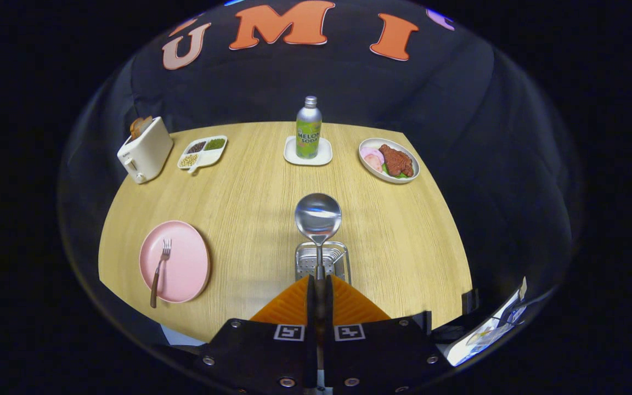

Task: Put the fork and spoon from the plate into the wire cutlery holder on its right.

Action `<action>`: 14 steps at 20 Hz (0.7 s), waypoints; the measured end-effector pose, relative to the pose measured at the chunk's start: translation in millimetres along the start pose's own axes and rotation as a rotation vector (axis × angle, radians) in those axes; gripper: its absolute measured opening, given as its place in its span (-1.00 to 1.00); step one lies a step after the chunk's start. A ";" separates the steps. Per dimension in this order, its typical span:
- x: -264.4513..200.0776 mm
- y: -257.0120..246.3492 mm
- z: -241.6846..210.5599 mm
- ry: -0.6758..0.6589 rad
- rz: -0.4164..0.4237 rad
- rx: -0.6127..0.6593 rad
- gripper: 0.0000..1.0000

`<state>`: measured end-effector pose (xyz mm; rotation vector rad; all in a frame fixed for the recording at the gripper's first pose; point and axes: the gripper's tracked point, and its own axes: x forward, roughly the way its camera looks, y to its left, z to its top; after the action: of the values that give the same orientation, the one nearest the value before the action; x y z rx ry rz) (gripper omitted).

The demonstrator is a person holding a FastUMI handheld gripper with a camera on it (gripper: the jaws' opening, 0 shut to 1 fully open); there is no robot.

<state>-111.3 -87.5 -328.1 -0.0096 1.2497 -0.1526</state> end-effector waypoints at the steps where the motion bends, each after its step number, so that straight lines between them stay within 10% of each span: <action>1: 2.2 -4.6 -3.0 0.023 0.004 -0.007 -0.89; 14: 19.6 -18.1 -37.7 0.255 0.074 -0.155 -0.87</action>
<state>-142.9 -104.9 -356.8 -0.0795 1.5124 0.0079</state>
